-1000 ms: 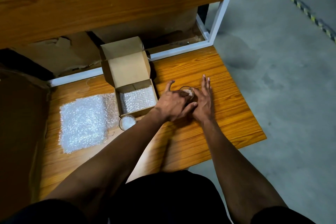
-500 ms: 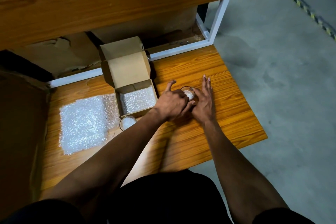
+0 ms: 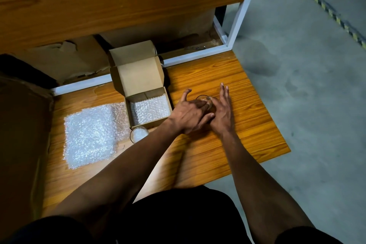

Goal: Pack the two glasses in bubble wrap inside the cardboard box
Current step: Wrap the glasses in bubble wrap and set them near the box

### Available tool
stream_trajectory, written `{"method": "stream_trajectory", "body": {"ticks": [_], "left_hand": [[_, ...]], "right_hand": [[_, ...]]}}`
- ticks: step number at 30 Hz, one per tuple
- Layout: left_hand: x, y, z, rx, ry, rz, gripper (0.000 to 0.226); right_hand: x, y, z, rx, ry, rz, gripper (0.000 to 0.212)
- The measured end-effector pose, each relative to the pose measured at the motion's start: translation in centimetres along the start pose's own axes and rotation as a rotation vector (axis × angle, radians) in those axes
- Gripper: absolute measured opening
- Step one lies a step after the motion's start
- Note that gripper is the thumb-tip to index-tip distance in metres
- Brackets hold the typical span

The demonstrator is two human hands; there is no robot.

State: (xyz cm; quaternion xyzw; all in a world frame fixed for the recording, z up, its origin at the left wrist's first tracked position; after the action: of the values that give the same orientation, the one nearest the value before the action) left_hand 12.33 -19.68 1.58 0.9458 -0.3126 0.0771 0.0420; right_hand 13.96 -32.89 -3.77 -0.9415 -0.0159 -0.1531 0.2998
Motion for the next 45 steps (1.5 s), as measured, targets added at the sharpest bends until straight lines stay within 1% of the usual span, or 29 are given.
{"method": "stream_trajectory", "body": {"ticks": [5, 10, 13, 15, 17, 21, 23, 25, 27, 29, 30, 31, 33, 35, 37, 40, 42, 45], "left_hand": [[0.7, 0.3, 0.2, 0.023, -0.060, -0.056, 0.084], [1.2, 0.4, -1.3, 0.028, -0.109, -0.022, 0.076], [0.7, 0.6, -2.1, 0.073, -0.097, 0.003, 0.071], [0.3, 0.7, -2.2, 0.070, -0.097, -0.011, 0.070], [0.3, 0.9, -2.3, 0.050, -0.113, -0.025, 0.069], [1.0, 0.9, -2.4, 0.022, -0.146, 0.000, 0.070], [0.9, 0.6, -2.3, -0.047, -0.144, 0.010, 0.064], [0.3, -0.1, -1.9, -0.121, -0.080, 0.019, 0.057], [-0.8, -1.1, -1.6, -0.170, 0.001, -0.010, 0.056], [-2.0, -2.2, -1.5, -0.227, 0.101, -0.055, 0.052], [-2.5, -2.7, -1.8, -0.254, 0.163, -0.084, 0.048], [-3.1, -3.2, -2.4, -0.278, 0.234, -0.121, 0.044], [-4.2, -4.6, -3.7, -0.309, 0.360, -0.213, 0.037], [-5.6, -6.5, -4.4, -0.313, 0.418, -0.347, 0.035], [-7.6, -8.9, -4.5, -0.309, 0.435, -0.503, 0.038], [-11.4, -12.2, -4.5, -0.332, 0.518, -0.717, 0.040], [-14.7, -14.6, -4.3, -0.361, 0.587, -0.893, 0.038], [-20.0, -18.1, -3.7, -0.336, 0.651, -1.149, 0.026]], "right_hand": [[0.2, 0.1, -0.2, 0.065, 0.025, 0.012, 0.040], [0.2, 0.4, -0.1, 0.065, 0.043, 0.021, 0.038], [0.0, 0.3, 0.0, 0.029, 0.033, 0.028, 0.041], [-0.2, 0.2, 0.2, 0.020, 0.025, 0.019, 0.045], [-0.4, 0.1, 0.0, 0.042, 0.039, 0.018, 0.043], [-0.3, 0.0, -0.1, 0.029, 0.025, 0.039, 0.043], [-0.2, -0.2, -0.2, -0.008, -0.014, 0.035, 0.049], [-0.2, -0.6, -0.3, -0.070, -0.058, 0.018, 0.059], [-0.3, -1.2, -0.5, -0.110, -0.083, -0.002, 0.078], [-0.4, -1.9, -1.2, -0.091, -0.057, -0.002, 0.094], [-0.4, -2.2, -1.6, -0.075, -0.015, -0.016, 0.095], [-0.4, -2.8, -2.0, -0.059, 0.041, -0.042, 0.090], [-0.3, -4.2, -2.9, -0.024, 0.161, -0.077, 0.071], [0.2, -6.1, -3.3, 0.012, 0.267, -0.107, 0.049], [0.8, -8.9, -3.0, 0.043, 0.312, -0.186, 0.029], [1.3, -13.6, -0.8, 0.134, 0.219, -0.283, 0.014], [1.1, -17.2, 1.1, 0.224, 0.131, -0.309, 0.011], [0.6, -22.1, 4.7, 0.317, -0.015, -0.343, 0.012]]}}
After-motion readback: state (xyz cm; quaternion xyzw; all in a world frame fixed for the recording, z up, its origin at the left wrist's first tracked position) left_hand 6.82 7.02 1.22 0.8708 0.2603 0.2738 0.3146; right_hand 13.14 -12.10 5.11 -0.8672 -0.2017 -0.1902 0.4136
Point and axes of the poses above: each hand's wrist, its own x-axis towards the middle knuckle, its own z-axis out of the palm, y = z × x, the point moved 6 cm from there along x, towards the middle knuckle, and after that the axes turned 14 degrees about y, right-handed, at the moved point
